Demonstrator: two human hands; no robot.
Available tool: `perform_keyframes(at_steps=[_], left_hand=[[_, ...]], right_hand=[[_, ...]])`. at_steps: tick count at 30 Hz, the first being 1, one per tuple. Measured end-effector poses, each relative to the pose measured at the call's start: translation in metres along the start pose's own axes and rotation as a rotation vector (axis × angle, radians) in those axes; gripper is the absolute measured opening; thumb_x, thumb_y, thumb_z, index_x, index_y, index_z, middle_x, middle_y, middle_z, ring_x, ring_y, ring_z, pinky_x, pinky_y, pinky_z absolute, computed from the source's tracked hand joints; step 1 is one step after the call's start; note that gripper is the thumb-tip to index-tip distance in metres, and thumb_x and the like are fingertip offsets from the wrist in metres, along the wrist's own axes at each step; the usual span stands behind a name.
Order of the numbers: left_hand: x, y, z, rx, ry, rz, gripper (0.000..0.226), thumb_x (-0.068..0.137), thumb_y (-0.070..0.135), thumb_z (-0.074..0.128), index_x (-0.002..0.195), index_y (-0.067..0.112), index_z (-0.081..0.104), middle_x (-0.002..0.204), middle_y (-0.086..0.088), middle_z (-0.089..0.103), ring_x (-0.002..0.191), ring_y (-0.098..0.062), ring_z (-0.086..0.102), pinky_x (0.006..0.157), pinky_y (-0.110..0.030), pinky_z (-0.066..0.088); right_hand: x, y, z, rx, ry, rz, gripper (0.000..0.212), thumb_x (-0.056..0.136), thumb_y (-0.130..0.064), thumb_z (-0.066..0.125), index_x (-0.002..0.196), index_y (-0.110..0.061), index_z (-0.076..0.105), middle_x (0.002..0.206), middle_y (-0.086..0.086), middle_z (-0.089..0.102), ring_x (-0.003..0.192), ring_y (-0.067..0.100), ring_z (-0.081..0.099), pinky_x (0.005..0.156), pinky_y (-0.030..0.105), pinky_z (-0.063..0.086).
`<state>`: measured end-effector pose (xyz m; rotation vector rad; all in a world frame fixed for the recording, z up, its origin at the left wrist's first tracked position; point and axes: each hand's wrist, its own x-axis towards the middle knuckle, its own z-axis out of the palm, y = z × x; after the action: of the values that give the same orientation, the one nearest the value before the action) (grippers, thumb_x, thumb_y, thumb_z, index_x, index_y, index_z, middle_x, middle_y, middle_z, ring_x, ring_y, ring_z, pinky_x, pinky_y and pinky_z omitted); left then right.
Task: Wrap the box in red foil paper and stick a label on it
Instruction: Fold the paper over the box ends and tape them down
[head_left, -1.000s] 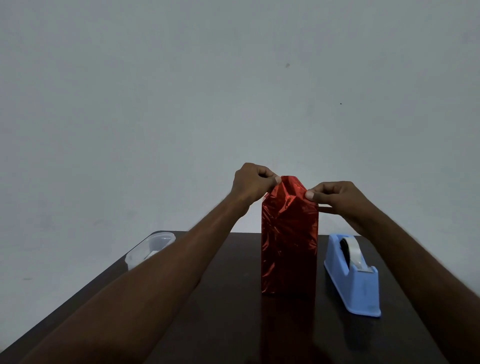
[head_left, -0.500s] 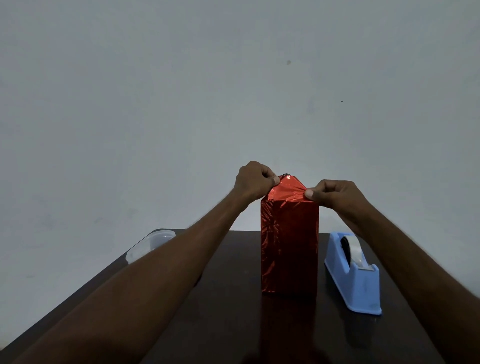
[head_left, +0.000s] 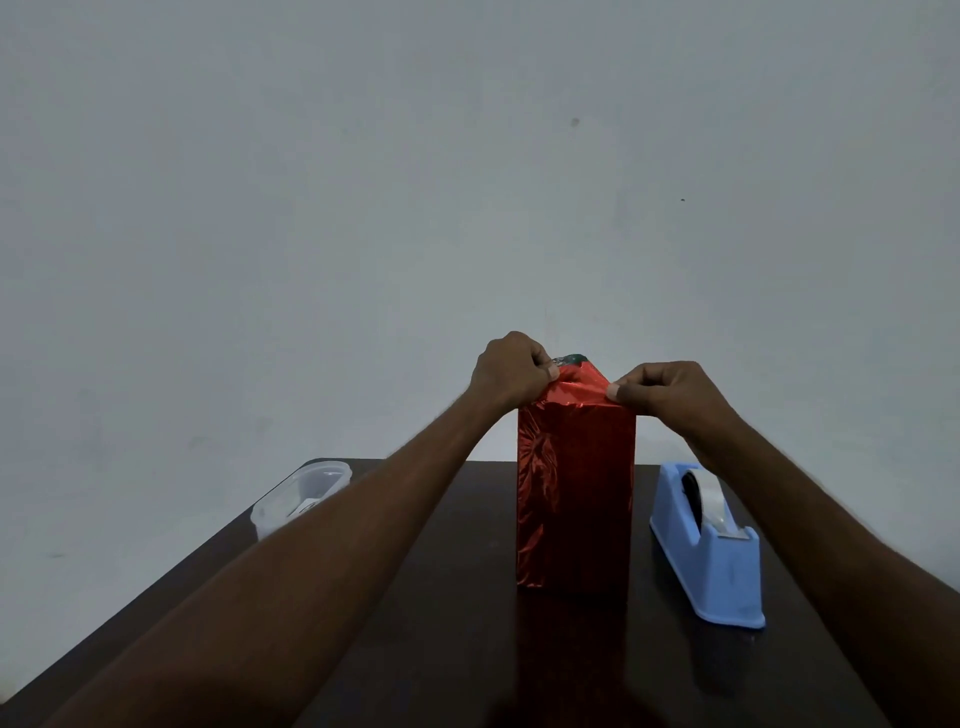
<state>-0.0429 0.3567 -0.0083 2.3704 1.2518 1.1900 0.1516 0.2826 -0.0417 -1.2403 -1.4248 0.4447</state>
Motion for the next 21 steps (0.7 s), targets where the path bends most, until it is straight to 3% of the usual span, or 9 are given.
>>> perform_keyframes(at_steps=[15, 21], left_hand=[[-0.002, -0.008, 0.001, -0.055, -0.064, -0.08, 0.011, 0.087, 0.023, 0.07, 0.086, 0.014, 0.075, 0.095, -0.004, 0.073, 0.091, -0.018, 0.064, 0.074, -0.027, 0.047], [-0.01, -0.012, 0.013, -0.074, 0.016, -0.054, 0.014, 0.087, 0.022, 0.069, 0.083, 0.011, 0.074, 0.084, -0.003, 0.071, 0.082, -0.017, 0.063, 0.078, -0.031, 0.05]], right_hand=[[-0.004, -0.004, 0.006, -0.013, 0.049, -0.018, 0.01, 0.082, -0.01, 0.077, 0.08, 0.0, 0.074, 0.087, 0.012, 0.075, 0.081, 0.016, 0.067, 0.087, 0.035, 0.052], [-0.007, 0.001, 0.012, -0.065, 0.139, -0.035, 0.007, 0.083, -0.01, 0.075, 0.077, -0.008, 0.073, 0.084, 0.008, 0.073, 0.081, 0.015, 0.064, 0.072, 0.023, 0.047]])
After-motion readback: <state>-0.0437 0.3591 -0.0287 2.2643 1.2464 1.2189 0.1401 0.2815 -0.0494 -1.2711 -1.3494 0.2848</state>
